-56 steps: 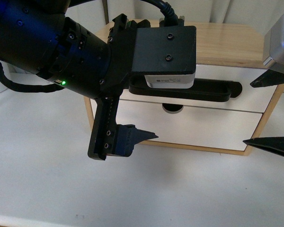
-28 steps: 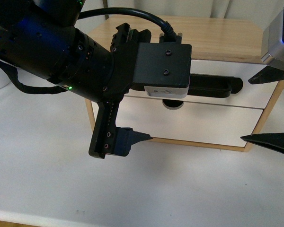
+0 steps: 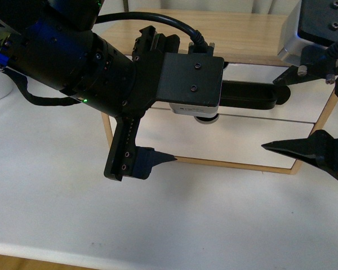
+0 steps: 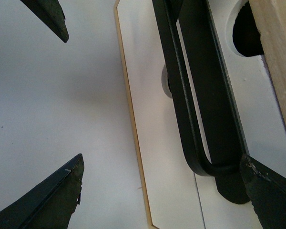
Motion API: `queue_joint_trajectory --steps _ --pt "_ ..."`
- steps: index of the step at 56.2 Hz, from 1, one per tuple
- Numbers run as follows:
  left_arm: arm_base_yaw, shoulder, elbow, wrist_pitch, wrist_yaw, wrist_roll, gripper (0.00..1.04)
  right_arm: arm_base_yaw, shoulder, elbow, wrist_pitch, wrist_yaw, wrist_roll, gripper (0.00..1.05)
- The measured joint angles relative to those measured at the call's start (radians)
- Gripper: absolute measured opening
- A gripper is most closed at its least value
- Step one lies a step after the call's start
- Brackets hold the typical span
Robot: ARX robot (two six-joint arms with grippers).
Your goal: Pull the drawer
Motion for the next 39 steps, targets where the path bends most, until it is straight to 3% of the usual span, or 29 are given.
queue_joint_trajectory --steps 39 --pt "0.008 0.000 0.000 -0.006 0.012 0.001 0.99 0.051 0.106 0.035 0.029 0.021 0.003 0.96"
